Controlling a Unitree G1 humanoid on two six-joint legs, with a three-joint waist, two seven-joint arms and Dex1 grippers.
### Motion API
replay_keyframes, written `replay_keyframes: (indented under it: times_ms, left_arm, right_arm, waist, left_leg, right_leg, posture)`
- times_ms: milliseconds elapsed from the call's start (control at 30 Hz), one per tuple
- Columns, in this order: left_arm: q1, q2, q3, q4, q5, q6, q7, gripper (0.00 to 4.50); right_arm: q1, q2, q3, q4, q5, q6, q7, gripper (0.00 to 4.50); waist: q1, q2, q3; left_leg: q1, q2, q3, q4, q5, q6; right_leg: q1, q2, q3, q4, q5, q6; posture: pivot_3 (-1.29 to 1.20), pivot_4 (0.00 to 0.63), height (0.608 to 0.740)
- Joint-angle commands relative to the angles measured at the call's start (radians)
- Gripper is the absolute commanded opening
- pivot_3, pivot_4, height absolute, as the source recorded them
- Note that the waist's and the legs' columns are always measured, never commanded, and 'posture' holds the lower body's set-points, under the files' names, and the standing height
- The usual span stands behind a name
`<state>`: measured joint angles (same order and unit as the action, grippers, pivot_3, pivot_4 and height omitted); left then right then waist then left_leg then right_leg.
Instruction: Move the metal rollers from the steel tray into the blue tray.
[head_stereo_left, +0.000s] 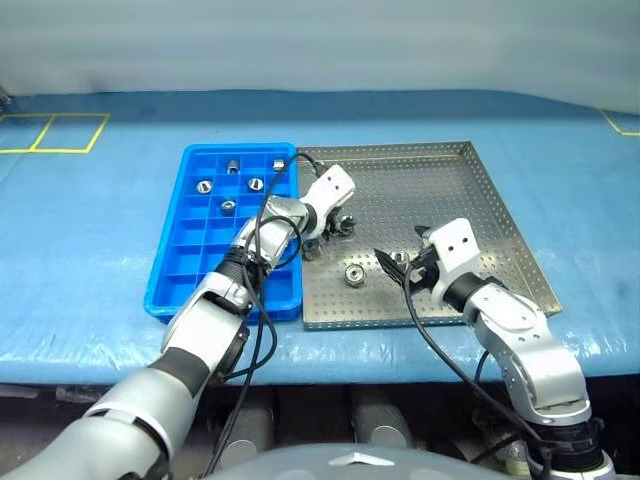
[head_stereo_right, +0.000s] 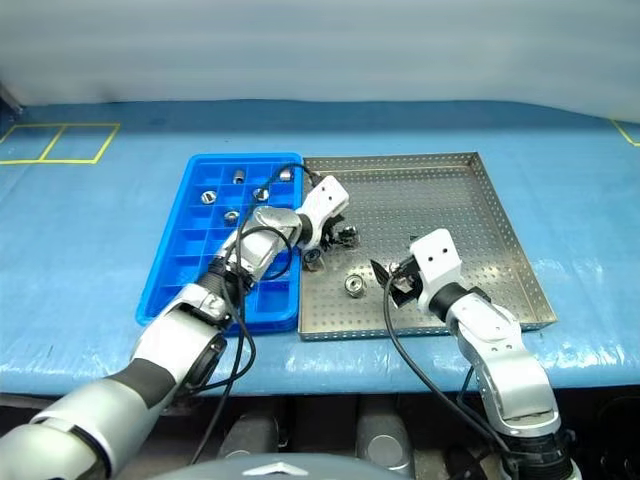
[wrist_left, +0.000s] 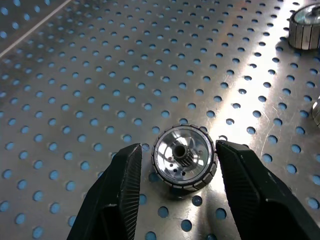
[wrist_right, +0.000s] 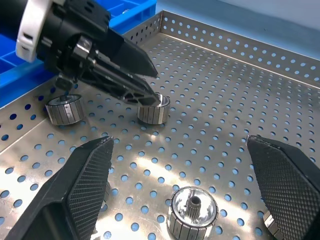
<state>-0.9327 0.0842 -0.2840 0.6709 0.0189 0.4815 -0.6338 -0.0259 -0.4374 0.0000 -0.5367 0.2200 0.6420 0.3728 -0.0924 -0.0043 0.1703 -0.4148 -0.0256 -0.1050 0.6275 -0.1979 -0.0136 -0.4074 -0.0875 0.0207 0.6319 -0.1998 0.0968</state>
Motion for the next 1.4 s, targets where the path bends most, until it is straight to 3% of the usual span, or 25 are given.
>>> replay_keyframes:
  times_ms: [33, 233, 433, 467, 900, 1000, 1133, 1400]
  left_arm:
    - [0.009, 0.007, 0.018, -0.065, 0.002, 0.013, 0.012, 2.53]
    - [0.023, -0.011, 0.009, -0.037, 0.008, -0.006, 0.007, 2.53]
    - [-0.027, -0.064, 0.048, 0.045, 0.010, -0.007, 0.094, 4.42]
    - [-0.036, -0.070, 0.052, 0.060, 0.007, -0.009, 0.094, 4.47]
    - [-0.119, -0.137, 0.043, 0.284, 0.051, -0.046, 0.126, 4.47]
    - [-0.114, -0.124, 0.052, 0.259, 0.054, -0.036, 0.127, 3.89]
    - [-0.108, -0.109, 0.059, 0.229, 0.048, -0.028, 0.118, 2.58]
    - [-0.064, -0.085, 0.069, 0.094, 0.028, -0.016, 0.079, 2.58]
  right_arm:
    - [-0.032, 0.004, 0.015, 0.007, -0.006, -0.023, 0.008, 4.50]
    - [-0.059, 0.004, 0.038, 0.025, -0.019, -0.028, 0.011, 4.50]
    - [-0.030, 0.006, 0.026, 0.002, -0.026, -0.027, -0.001, 4.50]
    - [-0.024, 0.005, 0.024, -0.002, -0.026, -0.027, -0.003, 4.50]
    - [0.002, 0.004, 0.009, -0.036, -0.028, -0.019, -0.025, 4.50]
    - [0.005, 0.004, 0.004, -0.031, -0.027, -0.021, -0.030, 4.50]
    - [-0.012, 0.005, 0.016, -0.008, -0.027, -0.026, -0.023, 4.50]
    - [-0.051, 0.010, 0.028, 0.070, -0.024, -0.031, -0.004, 4.50]
  waist:
    - [0.007, 0.000, 0.000]
    - [0.019, 0.000, 0.000]
    - [0.020, 0.000, 0.000]
    - [0.019, 0.000, 0.000]
    - [-0.004, 0.000, 0.000]
    - [-0.006, 0.000, 0.000]
    - [-0.006, 0.000, 0.000]
    - [0.003, 0.000, 0.000]
  left_leg:
    - [0.000, 0.000, 0.000, 0.000, 0.000, 0.000]
    - [0.000, 0.000, 0.000, 0.001, 0.000, 0.000]
    - [0.000, 0.000, 0.000, 0.001, 0.000, 0.000]
    - [0.000, 0.000, 0.000, 0.001, 0.000, 0.000]
    - [0.000, 0.000, 0.000, 0.001, 0.000, 0.000]
    - [0.000, 0.000, 0.000, 0.001, 0.000, 0.000]
    - [0.000, 0.000, 0.000, 0.001, 0.000, 0.000]
    - [0.000, 0.000, 0.000, 0.001, 0.000, 0.000]
  right_leg:
    - [0.000, 0.000, 0.000, 0.000, 0.000, 0.000]
    - [0.001, 0.000, 0.000, 0.000, 0.000, 0.000]
    - [0.001, 0.000, 0.000, 0.000, 0.000, 0.000]
    - [0.001, 0.000, 0.000, 0.000, 0.000, 0.000]
    - [0.000, 0.000, 0.000, 0.001, 0.000, 0.000]
    - [0.000, 0.000, 0.000, 0.001, 0.000, 0.000]
    - [0.000, 0.000, 0.001, 0.002, 0.000, 0.000]
    - [0.000, 0.000, 0.001, 0.002, 0.000, 0.000]
  posture:
    - [-0.10, 0.150, 0.740]
    - [-0.10, 0.150, 0.740]
    - [-0.14, 0.150, 0.740]
    - [-0.15, 0.150, 0.740]
    - [-0.19, 0.150, 0.740]
    - [-0.18, 0.150, 0.740]
    - [-0.16, 0.150, 0.740]
    - [-0.13, 0.150, 0.740]
